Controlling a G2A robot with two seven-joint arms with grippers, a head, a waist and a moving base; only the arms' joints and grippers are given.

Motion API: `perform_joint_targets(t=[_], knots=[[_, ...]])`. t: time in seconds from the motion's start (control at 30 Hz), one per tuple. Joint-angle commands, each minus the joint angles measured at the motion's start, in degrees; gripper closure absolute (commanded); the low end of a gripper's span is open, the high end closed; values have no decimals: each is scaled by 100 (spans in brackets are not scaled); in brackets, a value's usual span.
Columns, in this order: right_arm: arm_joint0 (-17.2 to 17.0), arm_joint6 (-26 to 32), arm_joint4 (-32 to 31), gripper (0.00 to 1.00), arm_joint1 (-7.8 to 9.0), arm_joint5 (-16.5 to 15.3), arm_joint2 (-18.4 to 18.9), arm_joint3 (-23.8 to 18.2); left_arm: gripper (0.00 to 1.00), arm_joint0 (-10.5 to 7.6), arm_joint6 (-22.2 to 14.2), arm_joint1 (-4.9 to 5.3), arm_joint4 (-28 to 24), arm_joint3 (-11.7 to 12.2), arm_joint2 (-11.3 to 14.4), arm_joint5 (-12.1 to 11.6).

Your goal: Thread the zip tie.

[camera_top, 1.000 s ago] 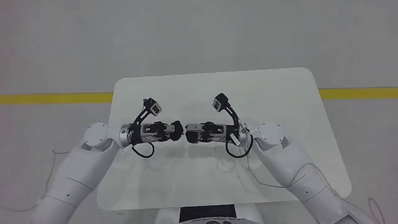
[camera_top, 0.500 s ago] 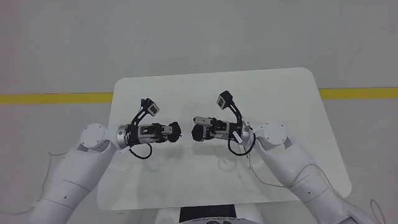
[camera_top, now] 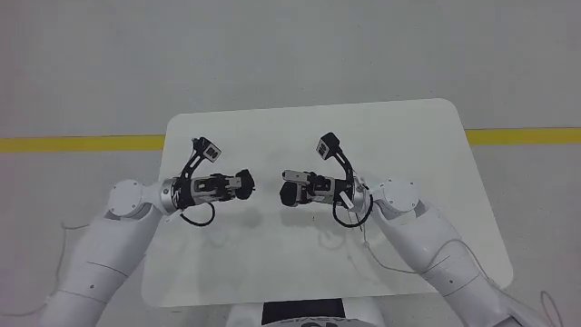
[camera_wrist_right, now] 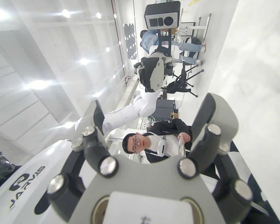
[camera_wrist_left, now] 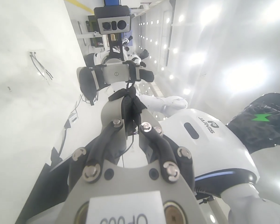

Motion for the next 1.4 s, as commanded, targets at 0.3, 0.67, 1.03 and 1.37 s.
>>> perform_joint_targets(t=[0.3, 0.67, 1.03, 1.37], knots=[[0, 0, 0, 0, 0, 0, 0, 0, 100, 452, -416, -449, 845, -407, -909, -1], [0, 0, 0, 0, 0, 0, 0, 0, 100, 450, -229, -461, 1007, -469, -861, -1], [0, 0, 0, 0, 0, 0, 0, 0, 100, 487, -416, -615, 1333, -639, -1117, -1], [0, 0, 0, 0, 0, 0, 0, 0, 100, 558, -416, -776, 1361, -640, -1190, -1]])
